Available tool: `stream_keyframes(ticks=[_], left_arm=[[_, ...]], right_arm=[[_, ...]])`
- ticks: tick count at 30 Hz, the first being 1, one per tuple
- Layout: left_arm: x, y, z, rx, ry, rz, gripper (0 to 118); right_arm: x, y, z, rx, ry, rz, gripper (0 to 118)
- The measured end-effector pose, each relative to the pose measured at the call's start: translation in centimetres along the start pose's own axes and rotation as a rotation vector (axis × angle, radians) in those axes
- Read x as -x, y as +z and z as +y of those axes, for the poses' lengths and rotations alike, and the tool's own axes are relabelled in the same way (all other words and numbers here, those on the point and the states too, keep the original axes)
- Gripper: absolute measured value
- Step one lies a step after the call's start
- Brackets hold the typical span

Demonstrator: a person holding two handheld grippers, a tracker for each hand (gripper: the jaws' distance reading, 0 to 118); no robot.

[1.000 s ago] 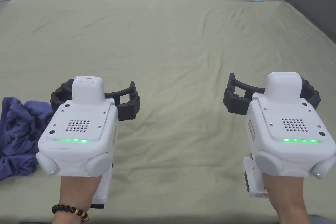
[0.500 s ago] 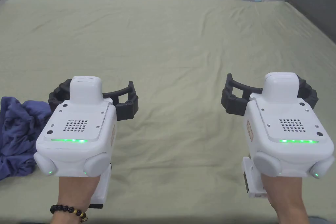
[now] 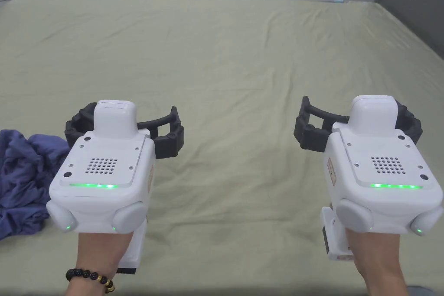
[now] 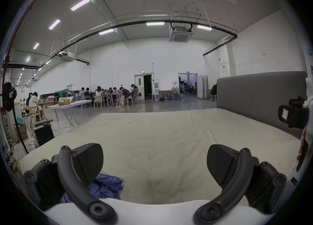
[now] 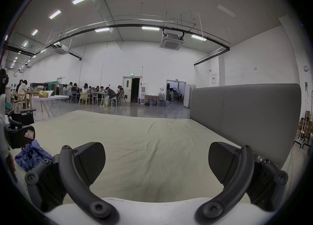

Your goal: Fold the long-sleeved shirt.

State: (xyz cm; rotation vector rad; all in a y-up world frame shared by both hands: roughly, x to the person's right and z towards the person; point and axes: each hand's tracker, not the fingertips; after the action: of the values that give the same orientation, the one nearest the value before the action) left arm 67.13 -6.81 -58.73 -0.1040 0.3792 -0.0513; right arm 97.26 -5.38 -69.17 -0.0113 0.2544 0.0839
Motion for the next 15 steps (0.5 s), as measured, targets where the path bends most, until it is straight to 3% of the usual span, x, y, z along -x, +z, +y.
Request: stream_keyframes(ticks=[15], left_arm=[[0.04,-0.32,0.03,0.034,0.002,0.012,118]], right_arm=[[-0.01,0.09,0.31,0.0,0.01,0.009,118]])
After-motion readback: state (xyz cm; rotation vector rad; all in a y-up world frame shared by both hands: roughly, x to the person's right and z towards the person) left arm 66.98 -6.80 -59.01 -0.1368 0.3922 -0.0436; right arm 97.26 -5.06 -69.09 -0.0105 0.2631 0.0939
